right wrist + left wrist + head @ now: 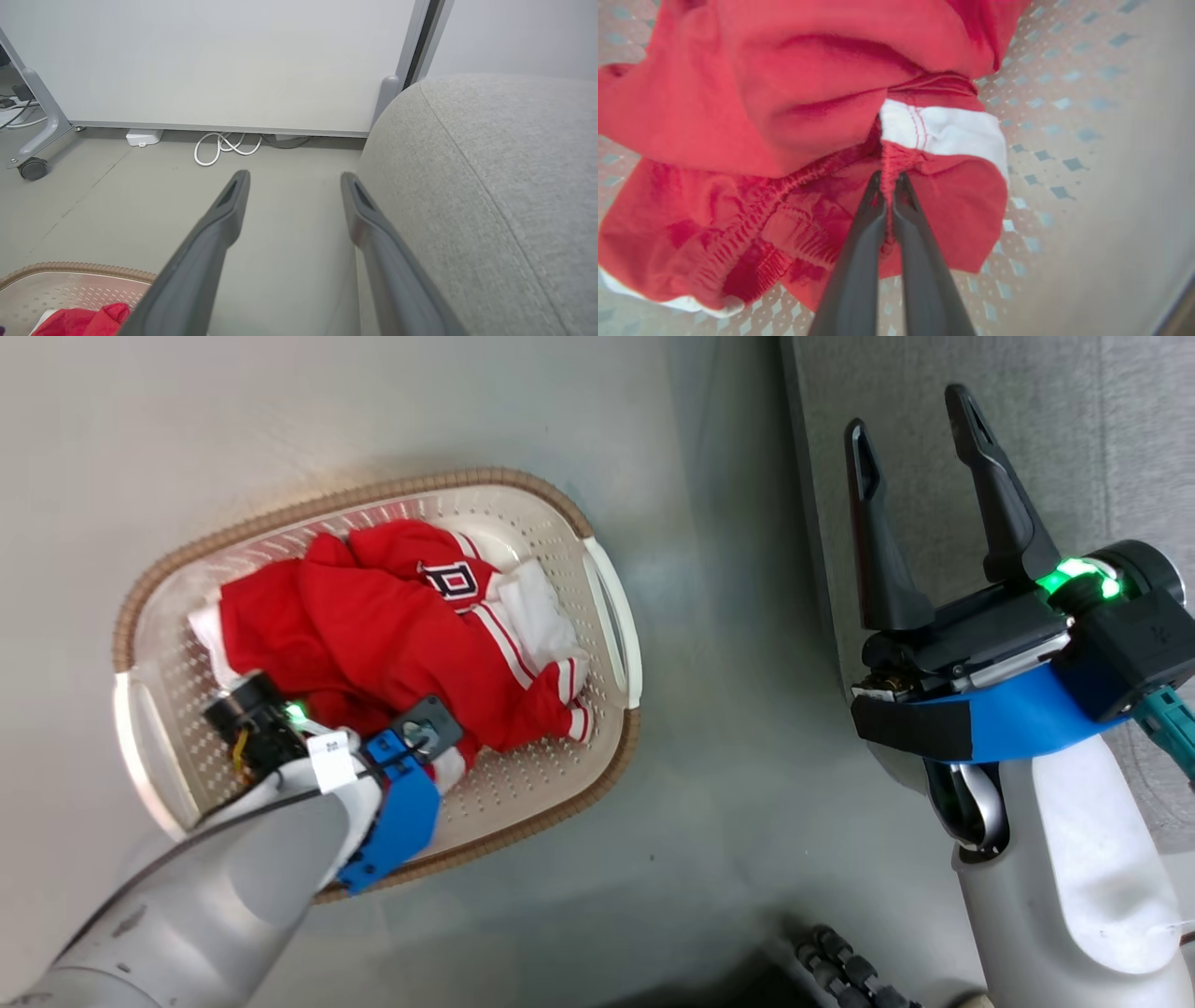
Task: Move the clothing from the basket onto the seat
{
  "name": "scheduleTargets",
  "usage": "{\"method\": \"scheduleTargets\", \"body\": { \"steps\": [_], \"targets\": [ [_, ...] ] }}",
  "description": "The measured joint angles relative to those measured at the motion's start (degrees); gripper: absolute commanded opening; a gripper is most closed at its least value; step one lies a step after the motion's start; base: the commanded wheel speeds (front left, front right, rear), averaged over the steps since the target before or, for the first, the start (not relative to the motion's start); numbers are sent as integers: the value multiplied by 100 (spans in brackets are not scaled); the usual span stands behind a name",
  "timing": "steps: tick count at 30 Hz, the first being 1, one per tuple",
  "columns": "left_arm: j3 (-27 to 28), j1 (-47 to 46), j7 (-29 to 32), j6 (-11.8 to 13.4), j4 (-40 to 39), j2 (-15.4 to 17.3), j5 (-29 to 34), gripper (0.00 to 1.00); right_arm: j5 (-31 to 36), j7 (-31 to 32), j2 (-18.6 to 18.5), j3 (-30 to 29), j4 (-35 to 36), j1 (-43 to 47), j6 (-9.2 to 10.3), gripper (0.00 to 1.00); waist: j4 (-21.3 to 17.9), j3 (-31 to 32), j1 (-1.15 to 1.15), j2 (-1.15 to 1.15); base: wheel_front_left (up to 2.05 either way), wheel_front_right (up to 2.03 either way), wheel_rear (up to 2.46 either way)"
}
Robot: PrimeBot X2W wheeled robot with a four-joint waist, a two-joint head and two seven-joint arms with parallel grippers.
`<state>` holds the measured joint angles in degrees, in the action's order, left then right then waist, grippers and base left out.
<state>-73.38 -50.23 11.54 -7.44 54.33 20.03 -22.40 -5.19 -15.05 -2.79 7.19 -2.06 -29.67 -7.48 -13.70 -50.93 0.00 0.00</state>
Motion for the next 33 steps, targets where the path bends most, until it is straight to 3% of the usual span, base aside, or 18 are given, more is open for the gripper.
{"method": "scheduleTargets", "body": {
  "steps": [13, 33],
  "targets": [
    [-2, 331, -912, 0, -209, -471, -744, 0, 168, 0, 1, -234, -249, 396, 0, 100, 368, 1127, 0, 0, 0, 0, 0],
    [1, 638, -2571, 0, -450, -637, -2435, 0, 312, 0, -11, -359, -589, 1304, 0, 100, 1152, 3066, -1, 0, 0, 0, 0]
  ]
}}
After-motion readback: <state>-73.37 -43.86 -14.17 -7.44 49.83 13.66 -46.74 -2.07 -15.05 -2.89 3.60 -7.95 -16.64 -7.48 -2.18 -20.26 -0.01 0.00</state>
